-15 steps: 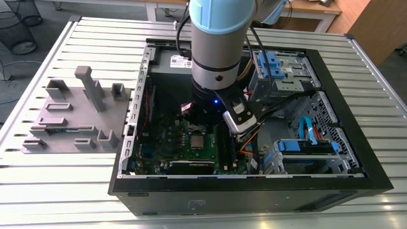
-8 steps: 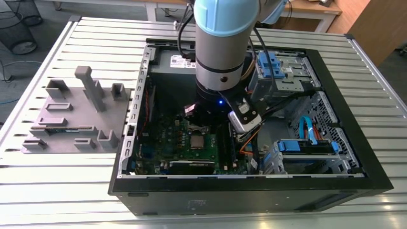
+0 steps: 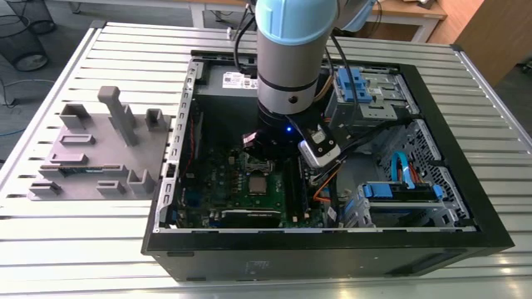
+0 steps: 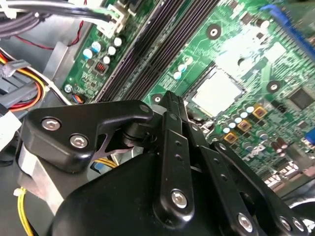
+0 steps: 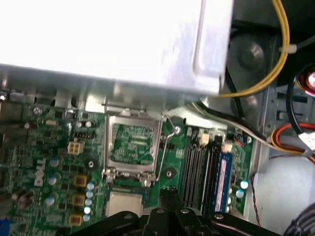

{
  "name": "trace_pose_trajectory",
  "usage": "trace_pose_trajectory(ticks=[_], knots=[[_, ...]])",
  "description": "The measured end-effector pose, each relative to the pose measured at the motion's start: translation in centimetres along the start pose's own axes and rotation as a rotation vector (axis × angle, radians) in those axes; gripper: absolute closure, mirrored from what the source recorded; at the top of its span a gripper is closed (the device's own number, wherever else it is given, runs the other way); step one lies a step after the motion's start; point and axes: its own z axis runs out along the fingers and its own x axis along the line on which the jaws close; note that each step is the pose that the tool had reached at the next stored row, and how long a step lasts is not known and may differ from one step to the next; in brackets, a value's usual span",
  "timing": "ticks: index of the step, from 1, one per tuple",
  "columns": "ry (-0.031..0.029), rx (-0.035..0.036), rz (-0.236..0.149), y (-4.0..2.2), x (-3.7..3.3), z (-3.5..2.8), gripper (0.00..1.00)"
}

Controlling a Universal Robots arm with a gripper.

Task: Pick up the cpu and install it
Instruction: 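Close the cpu cover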

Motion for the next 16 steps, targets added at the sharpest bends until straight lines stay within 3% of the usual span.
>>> trace_pose_trajectory(ticks=[16], knots=[[0.0,-0.0001,0.0,1.56,-0.35,1.33,0.89]])
